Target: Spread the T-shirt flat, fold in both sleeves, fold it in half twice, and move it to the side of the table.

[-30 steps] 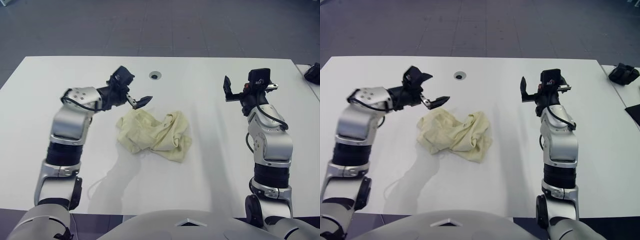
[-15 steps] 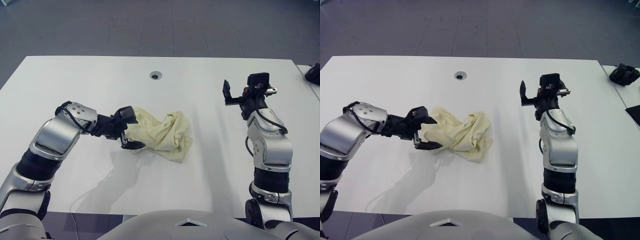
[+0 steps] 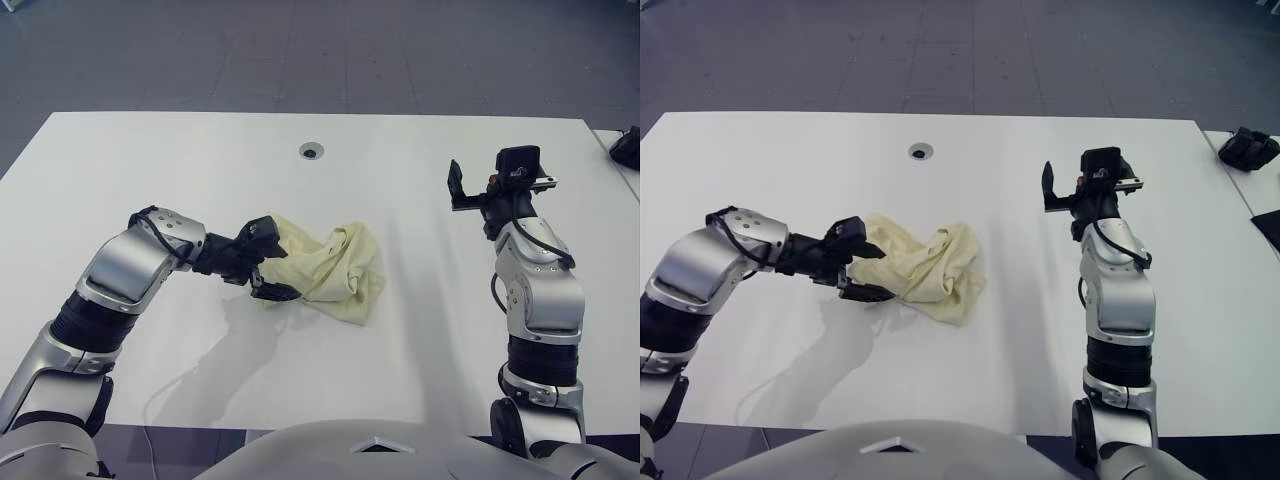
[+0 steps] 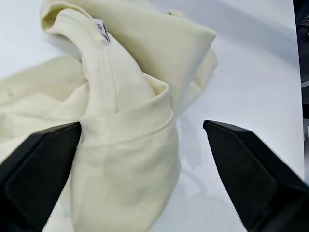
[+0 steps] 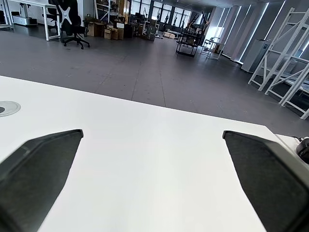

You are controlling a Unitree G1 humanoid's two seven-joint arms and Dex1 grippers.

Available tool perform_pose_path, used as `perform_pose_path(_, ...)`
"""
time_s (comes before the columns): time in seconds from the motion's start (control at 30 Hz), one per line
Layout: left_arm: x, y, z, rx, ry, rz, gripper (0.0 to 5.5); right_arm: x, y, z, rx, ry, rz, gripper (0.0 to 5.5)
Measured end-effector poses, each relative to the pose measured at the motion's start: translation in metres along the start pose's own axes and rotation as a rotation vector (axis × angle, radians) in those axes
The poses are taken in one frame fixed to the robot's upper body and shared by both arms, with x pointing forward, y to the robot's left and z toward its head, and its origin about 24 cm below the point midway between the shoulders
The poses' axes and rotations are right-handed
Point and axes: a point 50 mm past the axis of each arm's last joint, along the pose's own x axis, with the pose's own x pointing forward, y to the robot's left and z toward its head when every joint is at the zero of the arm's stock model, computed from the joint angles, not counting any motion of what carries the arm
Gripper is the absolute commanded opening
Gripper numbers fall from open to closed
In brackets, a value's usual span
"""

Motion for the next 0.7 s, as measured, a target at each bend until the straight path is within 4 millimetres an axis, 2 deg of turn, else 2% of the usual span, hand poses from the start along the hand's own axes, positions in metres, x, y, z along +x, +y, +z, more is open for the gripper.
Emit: perform_pose_path(0.7, 0.0015, 0.0004, 0.0006, 0.002, 0.008, 0.015, 0.54, 0.0005, 0.0, -0.0008, -0.007, 0.0, -0.005, 5.4)
